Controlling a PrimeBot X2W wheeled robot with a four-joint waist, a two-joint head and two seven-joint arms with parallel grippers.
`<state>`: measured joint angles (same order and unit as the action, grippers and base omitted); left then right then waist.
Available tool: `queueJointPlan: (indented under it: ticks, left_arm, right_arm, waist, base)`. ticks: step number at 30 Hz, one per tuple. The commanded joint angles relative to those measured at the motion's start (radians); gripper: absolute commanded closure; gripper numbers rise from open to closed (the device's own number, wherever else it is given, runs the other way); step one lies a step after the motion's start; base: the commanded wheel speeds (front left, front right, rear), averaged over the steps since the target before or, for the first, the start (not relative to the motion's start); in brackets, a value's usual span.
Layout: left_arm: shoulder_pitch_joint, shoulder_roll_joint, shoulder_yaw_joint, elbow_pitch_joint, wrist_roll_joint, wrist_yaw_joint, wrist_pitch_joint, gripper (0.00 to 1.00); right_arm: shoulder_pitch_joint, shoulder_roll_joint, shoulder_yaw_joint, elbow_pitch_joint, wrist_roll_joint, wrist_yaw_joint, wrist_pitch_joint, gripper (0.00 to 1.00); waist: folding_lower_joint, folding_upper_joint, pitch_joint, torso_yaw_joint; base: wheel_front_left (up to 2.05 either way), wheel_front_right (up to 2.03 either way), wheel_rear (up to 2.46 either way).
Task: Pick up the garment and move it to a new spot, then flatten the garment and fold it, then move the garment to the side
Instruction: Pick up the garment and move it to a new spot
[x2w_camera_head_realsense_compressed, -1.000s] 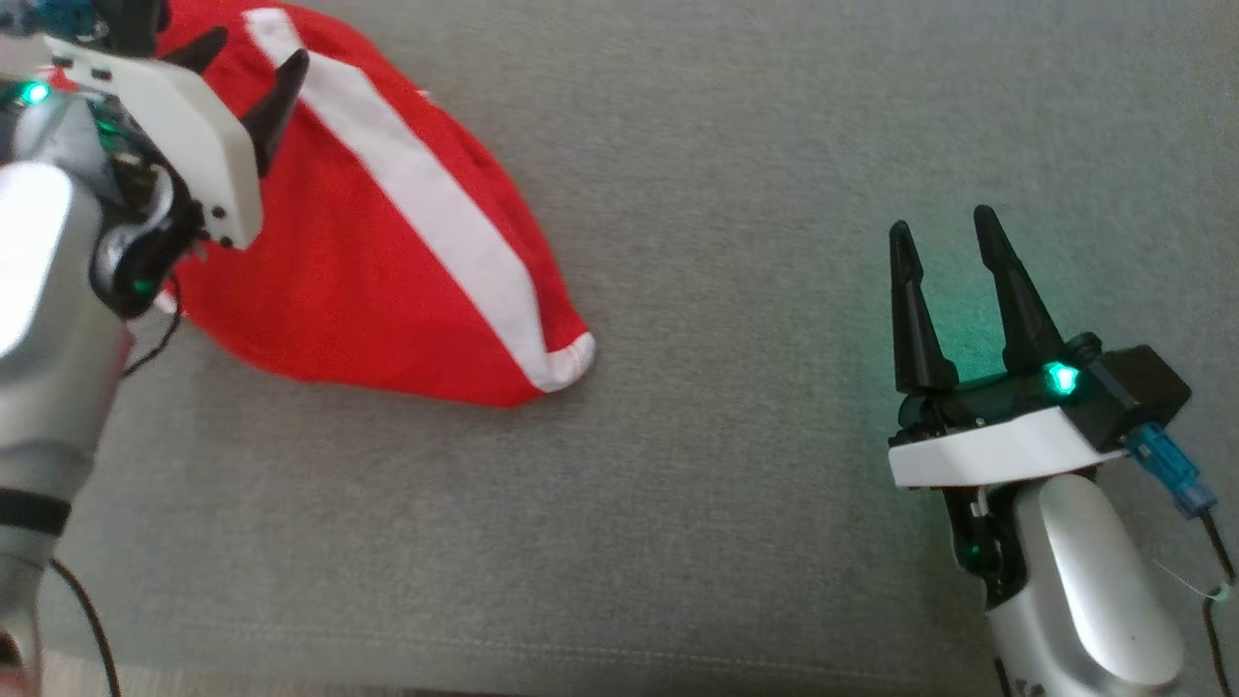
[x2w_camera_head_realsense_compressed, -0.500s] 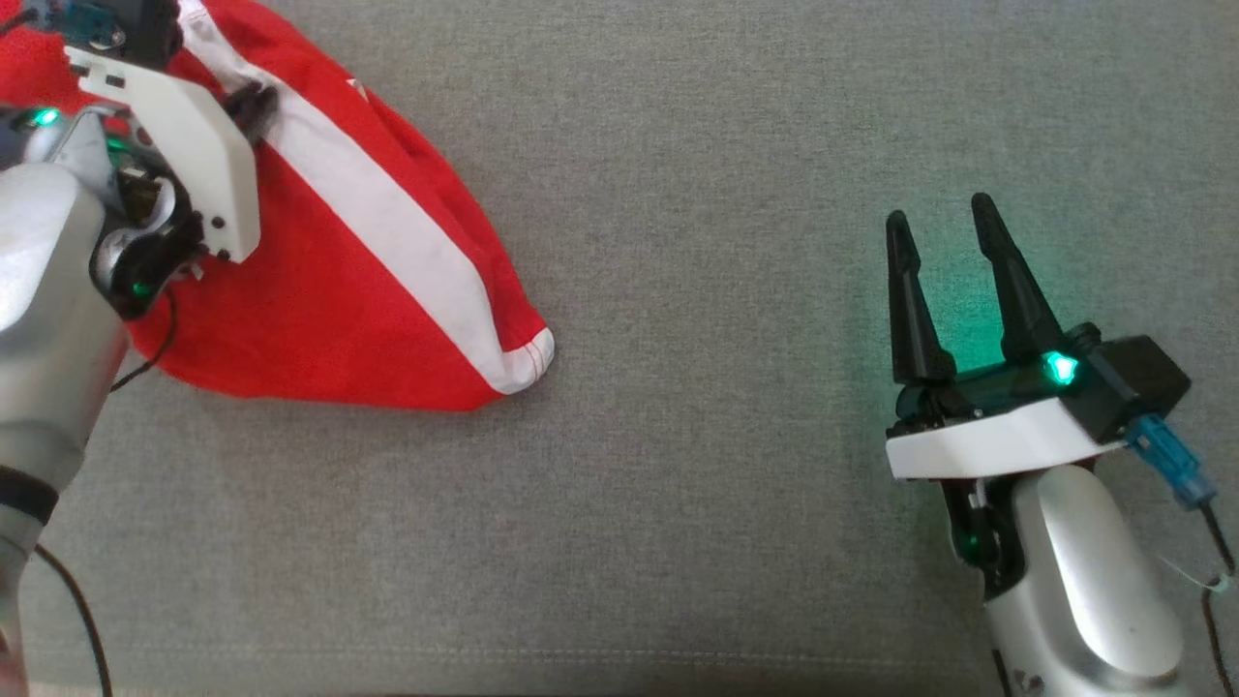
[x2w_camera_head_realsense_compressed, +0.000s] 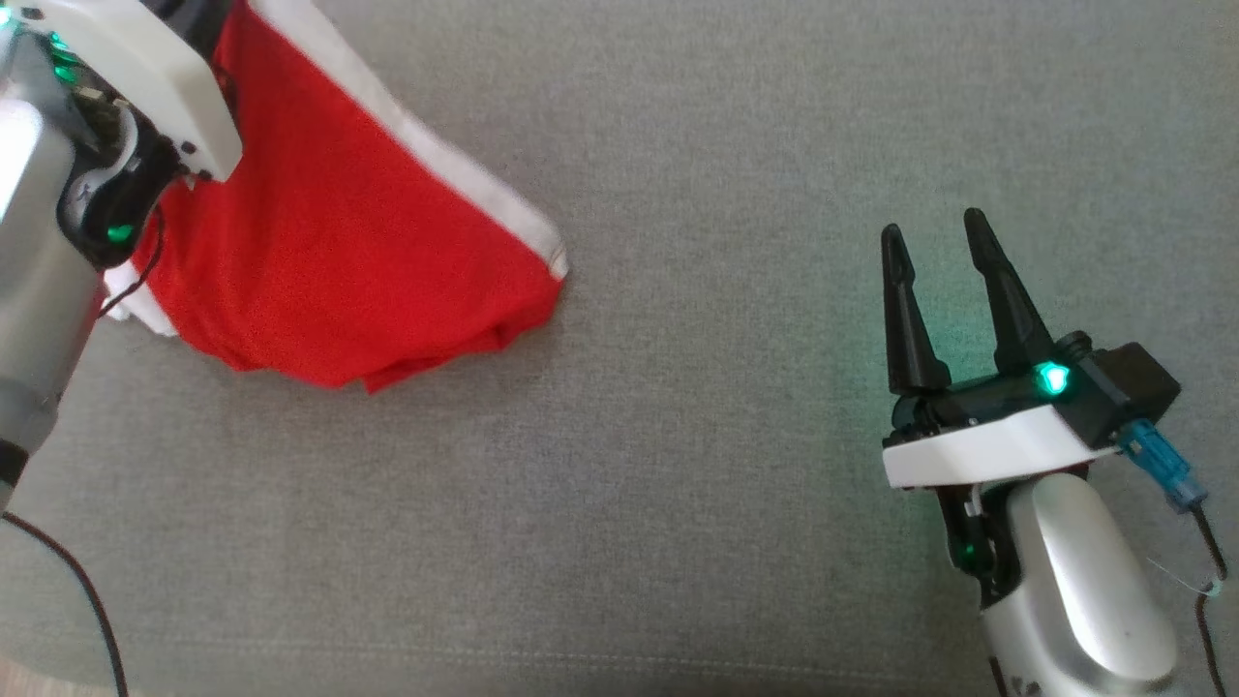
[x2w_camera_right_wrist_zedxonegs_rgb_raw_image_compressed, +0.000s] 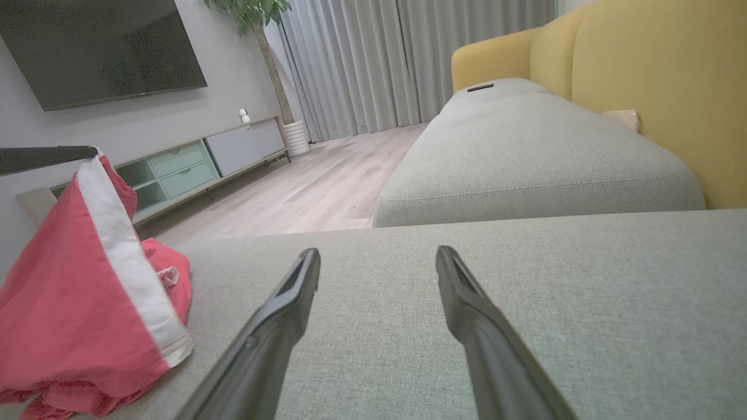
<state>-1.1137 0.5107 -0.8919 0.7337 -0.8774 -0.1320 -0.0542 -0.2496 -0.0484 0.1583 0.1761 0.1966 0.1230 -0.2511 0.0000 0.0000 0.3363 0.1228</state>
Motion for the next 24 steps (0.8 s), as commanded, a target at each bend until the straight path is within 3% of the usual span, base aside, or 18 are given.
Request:
queueJointPlan:
  ticks: [1, 8, 14, 24]
  left_arm:
    - [-0.068, 0.058, 0.038, -0.021, -0.005, 0.001, -0.023, 1.00]
    - [-0.074, 0.052, 0.032, -0.065, -0.002, 0.001, -0.127, 1.00]
    - [-0.060, 0.032, 0.027, -0.153, -0.003, 0.017, -0.136, 1.00]
    - [-0.062, -0.043, -0.001, -0.319, -0.013, 0.081, -0.068, 1.00]
  right_arm:
    - [0.012, -0.002, 0.023, -0.026, 0.008, 0.008, -0.011, 0.00]
    - [0.036, -0.002, 0.014, -0.014, 0.033, 0.008, -0.011, 0.00]
    - [0.051, -0.002, 0.010, -0.016, 0.064, 0.008, -0.011, 0.00]
    - [0.034, -0.002, 0.025, -0.040, 0.109, 0.008, -0.011, 0.00]
  waist:
    - [0.0000, 0.0000, -0.026, 0.009]
    - [0.0000, 0.0000, -0.108, 0.011]
    - [0.0000, 0.0000, -0.161, -0.018]
    - [0.0000, 0.0000, -0.180, -0.164]
  base:
    - [0.00, 0.00, 0.00]
    - [0.00, 0.00, 0.00]
    - [0.00, 0.00, 0.00]
    - [0.00, 0.00, 0.00]
